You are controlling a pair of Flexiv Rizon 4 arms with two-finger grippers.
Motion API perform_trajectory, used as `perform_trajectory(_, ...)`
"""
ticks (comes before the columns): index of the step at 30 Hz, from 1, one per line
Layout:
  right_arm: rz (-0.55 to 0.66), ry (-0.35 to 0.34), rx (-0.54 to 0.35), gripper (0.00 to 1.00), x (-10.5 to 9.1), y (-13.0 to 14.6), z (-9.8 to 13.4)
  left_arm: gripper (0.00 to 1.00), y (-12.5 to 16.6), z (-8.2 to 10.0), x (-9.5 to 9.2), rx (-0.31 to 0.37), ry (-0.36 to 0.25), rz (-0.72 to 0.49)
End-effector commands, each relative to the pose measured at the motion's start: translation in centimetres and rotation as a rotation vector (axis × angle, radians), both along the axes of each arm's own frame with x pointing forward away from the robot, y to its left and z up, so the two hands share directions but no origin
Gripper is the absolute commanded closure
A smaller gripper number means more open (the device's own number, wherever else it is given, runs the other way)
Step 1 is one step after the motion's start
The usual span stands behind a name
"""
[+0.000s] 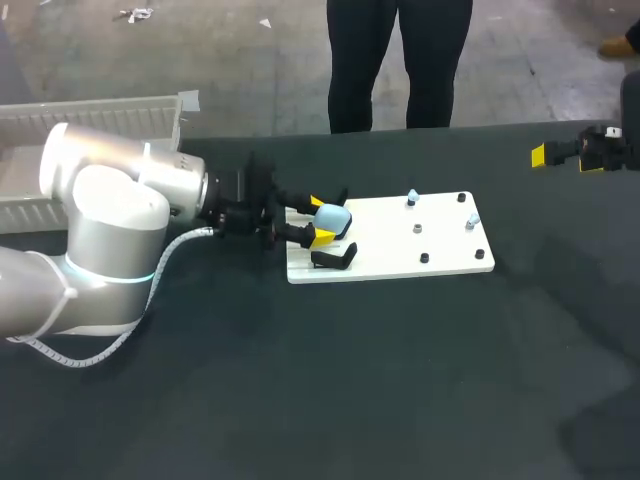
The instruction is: Pick up each earbud case from the left stands, insert the matching earbuds, close the lid, and place the case in the box.
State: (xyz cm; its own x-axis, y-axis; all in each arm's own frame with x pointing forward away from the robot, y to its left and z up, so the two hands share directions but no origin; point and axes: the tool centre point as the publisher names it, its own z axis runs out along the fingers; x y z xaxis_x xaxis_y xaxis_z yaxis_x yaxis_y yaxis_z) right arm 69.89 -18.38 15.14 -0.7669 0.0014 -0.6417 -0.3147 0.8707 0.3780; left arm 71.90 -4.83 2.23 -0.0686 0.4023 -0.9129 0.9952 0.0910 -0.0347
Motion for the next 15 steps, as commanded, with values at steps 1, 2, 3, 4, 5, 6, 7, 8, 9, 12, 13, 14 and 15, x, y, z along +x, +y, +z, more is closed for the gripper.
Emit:
perform_trajectory(1, 0.002, -0.001, 0.001, 0.0, 0.0, -0.04, -0.04, 0.44, -0.04, -0.22, 0.22, -0.006, -0.002, -0.005)
perform_trajectory(2, 0.002, -0.001, 0.001, 0.0, 0.0, -0.04, -0.04, 0.45, -0.05, -0.21, 0.24, -0.006, -0.002, -0.005)
perform_trajectory(3, 0.002, -0.001, 0.001, 0.0, 0.0, -0.04, -0.04, 0.45, -0.07, -0.19, 0.26, -0.008, -0.002, -0.006)
perform_trajectory(4, 0.002, -0.001, 0.001, 0.0, 0.0, -0.04, -0.04, 0.45, -0.08, -0.18, 0.27, -0.008, -0.002, -0.007)
perform_trajectory(5, 0.002, -0.001, 0.001, 0.0, 0.0, -0.04, -0.04, 0.46, -0.1, -0.17, 0.28, -0.008, -0.002, -0.007)
perform_trajectory(6, 0.002, -0.001, 0.001, 0.0, 0.0, -0.04, -0.04, 0.46, -0.1, -0.17, 0.28, -0.009, -0.002, -0.008)
perform_trajectory(7, 0.002, -0.001, 0.001, 0.0, 0.0, -0.04, -0.04, 0.47, -0.12, -0.16, 0.28, -0.01, -0.002, -0.009)
perform_trajectory(8, 0.002, -0.001, 0.001, 0.0, 0.0, -0.04, -0.04, 0.48, -0.13, -0.16, 0.29, -0.01, -0.001, -0.009)
perform_trajectory(9, 0.002, -0.001, 0.001, 0.0, 0.0, -0.04, -0.04, 0.51, -0.18, -0.18, 0.3, -0.011, -0.001, -0.01)
perform_trajectory(12, 0.002, -0.001, 0.001, 0.0, 0.0, -0.04, -0.04, 0.54, -0.21, -0.22, 0.31, -0.009, 0.001, -0.011)
perform_trajectory(13, 0.002, -0.001, 0.001, 0.0, 0.0, -0.04, -0.04, 0.55, -0.22, -0.25, 0.32, -0.008, 0.002, -0.011)
perform_trajectory(14, 0.002, -0.001, 0.001, 0.0, 0.0, -0.04, -0.04, 0.55, -0.22, -0.26, 0.33, -0.008, 0.002, -0.011)
perform_trajectory(15, 0.002, -0.001, 0.001, 0.0, 0.0, -0.04, -0.04, 0.56, -0.23, -0.28, 0.34, -0.008, 0.003, -0.011)
